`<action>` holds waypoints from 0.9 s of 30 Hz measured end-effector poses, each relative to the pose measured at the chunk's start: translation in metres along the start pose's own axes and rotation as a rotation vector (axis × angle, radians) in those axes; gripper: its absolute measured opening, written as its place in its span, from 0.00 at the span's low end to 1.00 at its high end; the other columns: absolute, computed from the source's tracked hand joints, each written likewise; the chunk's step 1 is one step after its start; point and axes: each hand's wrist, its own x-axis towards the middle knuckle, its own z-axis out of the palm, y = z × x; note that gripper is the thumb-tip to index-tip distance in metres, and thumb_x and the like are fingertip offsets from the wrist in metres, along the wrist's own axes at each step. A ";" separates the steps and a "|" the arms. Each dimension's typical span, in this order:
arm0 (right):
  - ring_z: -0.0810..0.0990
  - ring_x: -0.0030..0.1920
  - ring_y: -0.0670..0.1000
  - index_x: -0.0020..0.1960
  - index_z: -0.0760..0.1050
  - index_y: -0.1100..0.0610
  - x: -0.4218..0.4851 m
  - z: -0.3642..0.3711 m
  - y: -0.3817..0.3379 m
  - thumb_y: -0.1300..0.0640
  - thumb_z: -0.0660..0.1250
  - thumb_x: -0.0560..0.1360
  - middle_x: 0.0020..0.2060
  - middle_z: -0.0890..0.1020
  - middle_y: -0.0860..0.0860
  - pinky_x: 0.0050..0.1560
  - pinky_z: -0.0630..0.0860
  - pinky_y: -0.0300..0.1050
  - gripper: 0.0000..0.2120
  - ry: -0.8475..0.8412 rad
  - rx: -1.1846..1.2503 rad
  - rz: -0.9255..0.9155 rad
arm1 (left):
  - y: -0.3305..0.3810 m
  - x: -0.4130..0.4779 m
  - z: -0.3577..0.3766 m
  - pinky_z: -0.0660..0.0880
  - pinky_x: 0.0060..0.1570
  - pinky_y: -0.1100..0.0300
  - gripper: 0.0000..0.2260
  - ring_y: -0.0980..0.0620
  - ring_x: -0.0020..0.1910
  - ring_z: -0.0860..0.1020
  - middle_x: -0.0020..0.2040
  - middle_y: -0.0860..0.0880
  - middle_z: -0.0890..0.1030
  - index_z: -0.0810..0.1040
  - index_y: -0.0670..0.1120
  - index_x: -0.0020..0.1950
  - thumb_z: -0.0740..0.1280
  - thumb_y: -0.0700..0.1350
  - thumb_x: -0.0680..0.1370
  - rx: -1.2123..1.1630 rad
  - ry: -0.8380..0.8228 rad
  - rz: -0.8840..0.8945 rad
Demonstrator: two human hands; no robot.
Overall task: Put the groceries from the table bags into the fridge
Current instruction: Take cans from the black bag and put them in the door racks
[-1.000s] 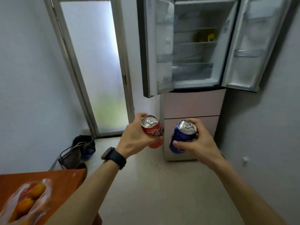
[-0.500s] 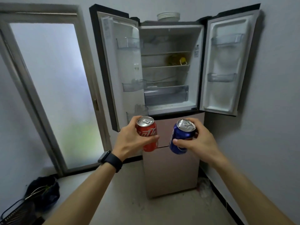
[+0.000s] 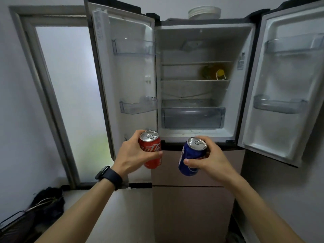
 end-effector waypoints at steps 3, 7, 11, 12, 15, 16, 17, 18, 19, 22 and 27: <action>0.82 0.54 0.45 0.61 0.71 0.42 0.043 -0.007 0.014 0.57 0.84 0.61 0.54 0.82 0.44 0.56 0.80 0.46 0.34 -0.035 0.020 -0.006 | -0.009 0.025 0.006 0.75 0.52 0.64 0.38 0.61 0.51 0.77 0.53 0.61 0.76 0.69 0.55 0.65 0.78 0.63 0.60 0.037 0.067 -0.056; 0.81 0.56 0.48 0.60 0.66 0.44 0.099 0.000 0.028 0.58 0.83 0.63 0.57 0.80 0.46 0.53 0.80 0.45 0.35 -0.077 0.069 -0.033 | -0.029 0.059 0.006 0.73 0.50 0.64 0.38 0.55 0.52 0.76 0.53 0.59 0.74 0.67 0.57 0.64 0.77 0.64 0.60 0.093 0.198 -0.119; 0.79 0.59 0.49 0.61 0.67 0.43 0.156 0.025 0.046 0.59 0.83 0.63 0.60 0.78 0.47 0.57 0.80 0.47 0.35 -0.137 0.133 -0.099 | -0.068 0.092 0.013 0.76 0.57 0.58 0.38 0.52 0.57 0.75 0.59 0.53 0.74 0.67 0.59 0.65 0.81 0.59 0.60 0.130 0.354 -0.173; 0.79 0.60 0.49 0.60 0.68 0.41 0.167 0.032 0.051 0.58 0.83 0.63 0.61 0.77 0.47 0.58 0.79 0.47 0.35 -0.142 0.143 -0.117 | -0.075 0.097 0.016 0.75 0.60 0.55 0.38 0.51 0.58 0.74 0.60 0.51 0.73 0.67 0.60 0.65 0.81 0.59 0.60 0.145 0.377 -0.186; 0.77 0.61 0.47 0.59 0.70 0.36 0.201 0.060 0.064 0.59 0.84 0.62 0.62 0.76 0.46 0.61 0.77 0.45 0.35 -0.145 0.164 -0.160 | -0.097 0.116 0.026 0.73 0.62 0.56 0.38 0.51 0.57 0.72 0.60 0.49 0.72 0.69 0.58 0.66 0.83 0.53 0.61 0.160 0.416 -0.204; 0.77 0.61 0.46 0.59 0.70 0.37 0.211 0.069 0.068 0.60 0.83 0.62 0.62 0.77 0.46 0.62 0.76 0.44 0.36 -0.154 0.174 -0.163 | -0.103 0.122 0.028 0.73 0.61 0.57 0.38 0.52 0.57 0.72 0.59 0.49 0.72 0.69 0.57 0.67 0.83 0.53 0.61 0.170 0.427 -0.210; 0.77 0.61 0.45 0.60 0.71 0.38 0.222 0.077 0.072 0.61 0.83 0.62 0.61 0.77 0.45 0.62 0.76 0.43 0.36 -0.169 0.176 -0.165 | -0.109 0.128 0.029 0.73 0.61 0.58 0.39 0.52 0.57 0.72 0.59 0.49 0.72 0.69 0.57 0.68 0.83 0.54 0.61 0.183 0.441 -0.219; 0.77 0.61 0.44 0.61 0.71 0.40 0.231 0.084 0.078 0.62 0.83 0.63 0.61 0.78 0.44 0.62 0.75 0.41 0.35 -0.185 0.176 -0.167 | -0.117 0.133 0.031 0.73 0.60 0.58 0.39 0.52 0.56 0.72 0.59 0.50 0.72 0.69 0.57 0.68 0.82 0.55 0.61 0.205 0.442 -0.230; 0.77 0.61 0.43 0.62 0.71 0.40 0.240 0.090 0.084 0.62 0.83 0.63 0.61 0.78 0.43 0.62 0.75 0.39 0.35 -0.193 0.172 -0.164 | -0.124 0.136 0.032 0.73 0.58 0.59 0.39 0.52 0.56 0.73 0.58 0.51 0.73 0.69 0.57 0.68 0.81 0.57 0.61 0.235 0.437 -0.241; 0.76 0.62 0.40 0.64 0.70 0.42 0.264 0.105 0.099 0.60 0.82 0.65 0.61 0.77 0.39 0.59 0.74 0.36 0.35 -0.217 0.131 -0.160 | -0.140 0.144 0.034 0.76 0.55 0.59 0.37 0.53 0.55 0.76 0.58 0.53 0.77 0.69 0.58 0.67 0.79 0.60 0.61 0.320 0.394 -0.266; 0.74 0.57 0.38 0.64 0.66 0.42 0.290 0.116 0.110 0.58 0.81 0.68 0.56 0.74 0.32 0.54 0.70 0.29 0.33 -0.377 -0.013 -0.138 | -0.145 0.150 0.038 0.80 0.55 0.52 0.39 0.52 0.55 0.81 0.60 0.52 0.81 0.69 0.53 0.70 0.77 0.64 0.64 0.531 0.210 -0.315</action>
